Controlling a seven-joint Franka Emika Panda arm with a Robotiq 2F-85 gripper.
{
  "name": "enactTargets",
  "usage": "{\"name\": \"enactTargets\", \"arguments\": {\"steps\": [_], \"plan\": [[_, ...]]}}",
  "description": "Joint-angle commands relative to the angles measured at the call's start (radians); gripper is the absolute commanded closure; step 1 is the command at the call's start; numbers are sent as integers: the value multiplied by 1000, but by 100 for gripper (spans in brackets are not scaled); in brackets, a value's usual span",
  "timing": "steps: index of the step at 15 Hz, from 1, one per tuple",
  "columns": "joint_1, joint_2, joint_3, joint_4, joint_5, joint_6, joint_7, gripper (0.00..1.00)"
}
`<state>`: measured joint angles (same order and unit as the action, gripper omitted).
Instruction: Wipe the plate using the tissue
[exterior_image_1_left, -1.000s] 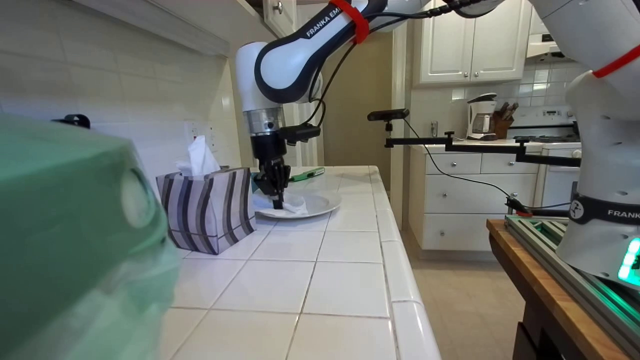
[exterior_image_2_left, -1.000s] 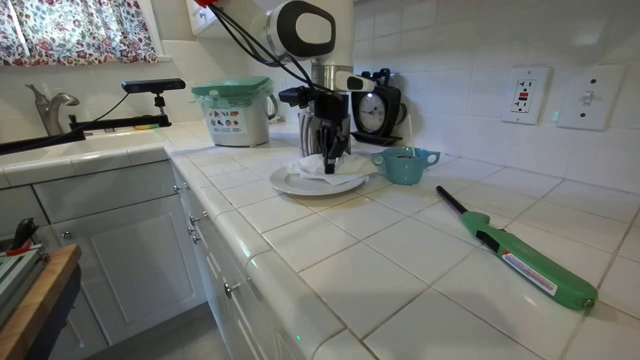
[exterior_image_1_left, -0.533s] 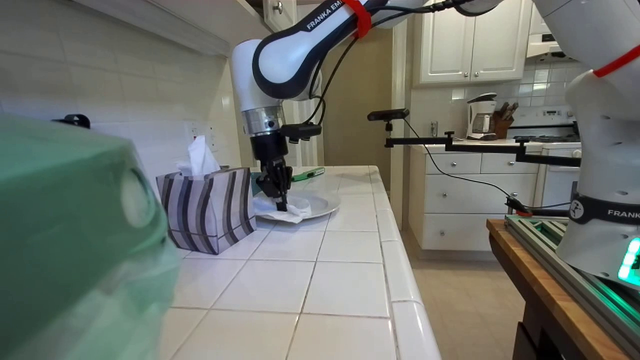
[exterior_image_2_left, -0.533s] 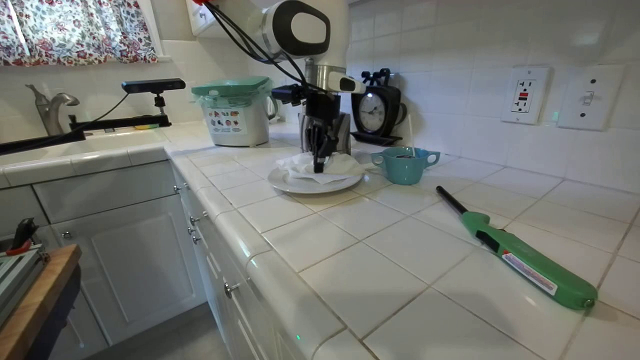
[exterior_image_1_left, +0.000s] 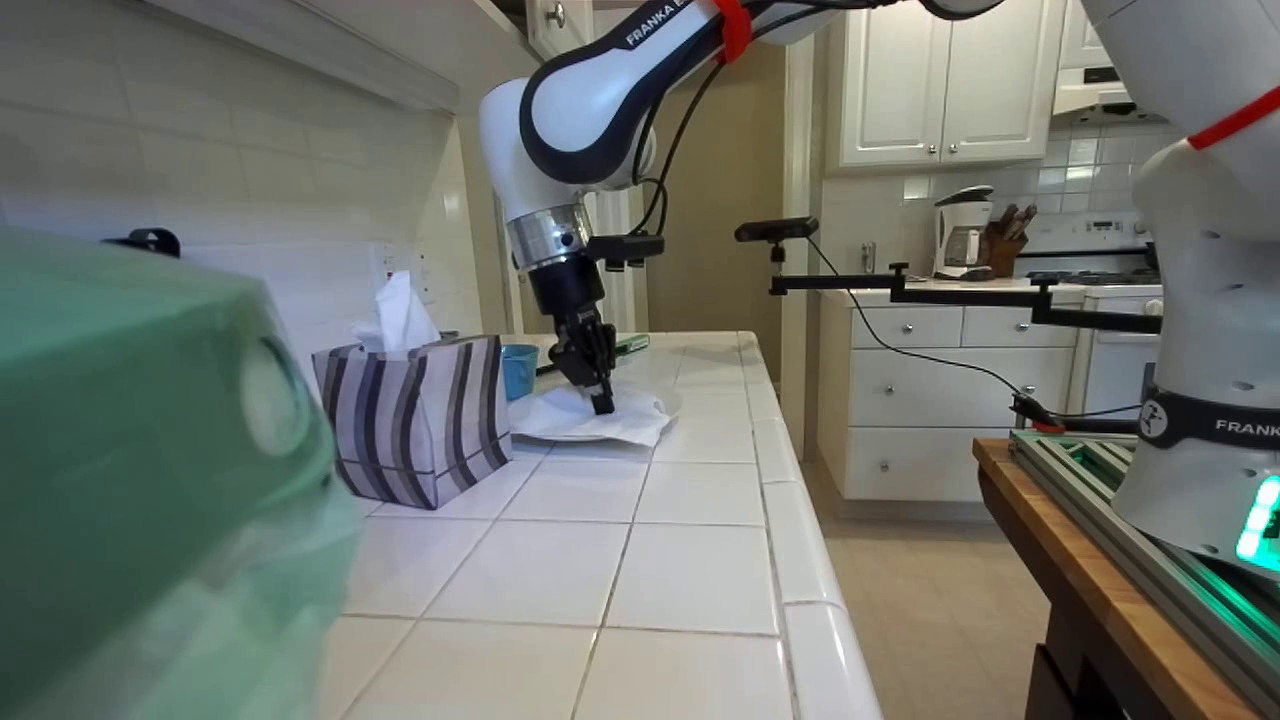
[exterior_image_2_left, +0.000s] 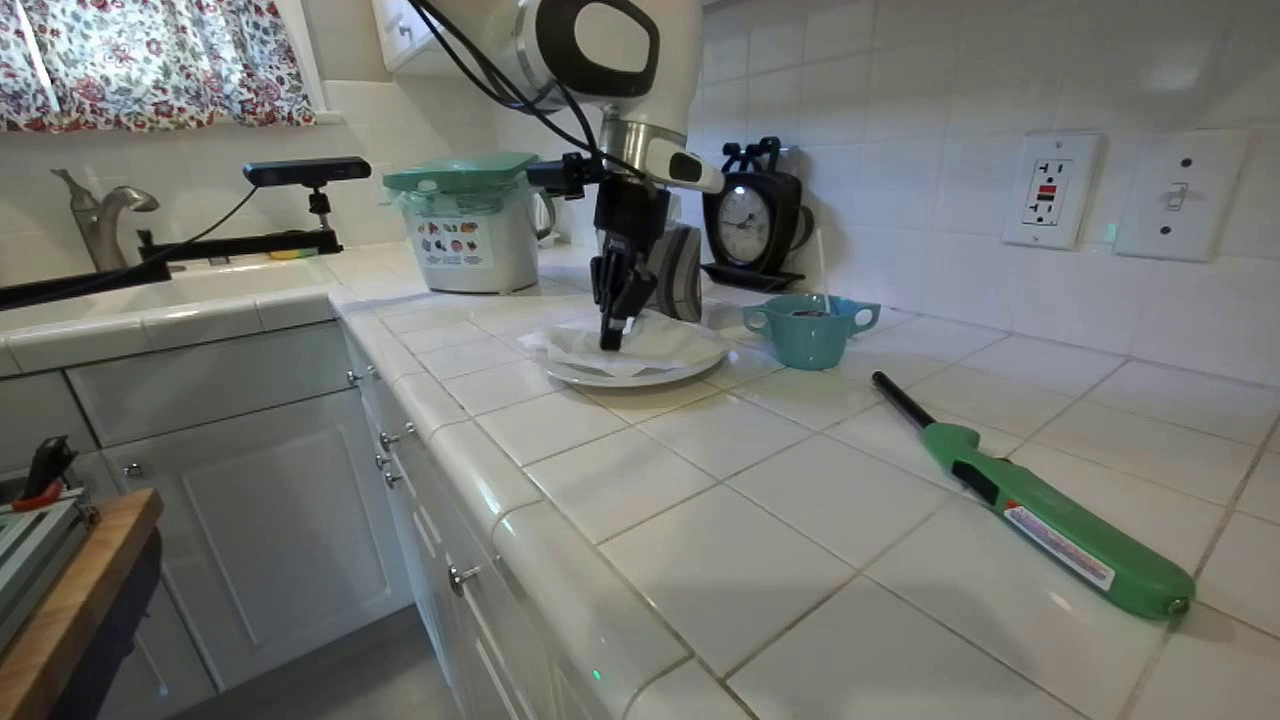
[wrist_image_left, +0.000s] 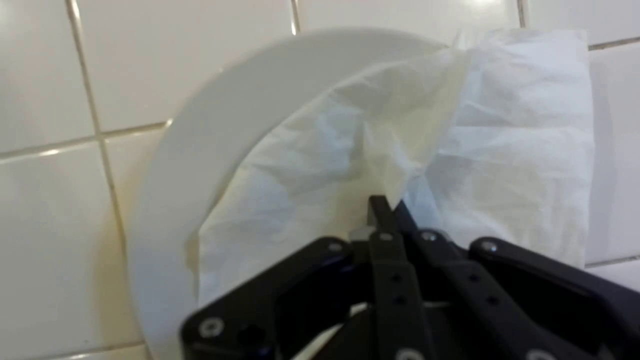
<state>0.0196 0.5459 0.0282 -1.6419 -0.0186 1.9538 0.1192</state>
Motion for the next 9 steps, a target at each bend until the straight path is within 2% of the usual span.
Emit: {"name": "enactTargets", "arguments": {"steps": [1, 9], "plan": [[-13, -19, -11, -34, 26, -18, -28, 100], [-28, 0, -41, -22, 13, -8, -14, 100]]}}
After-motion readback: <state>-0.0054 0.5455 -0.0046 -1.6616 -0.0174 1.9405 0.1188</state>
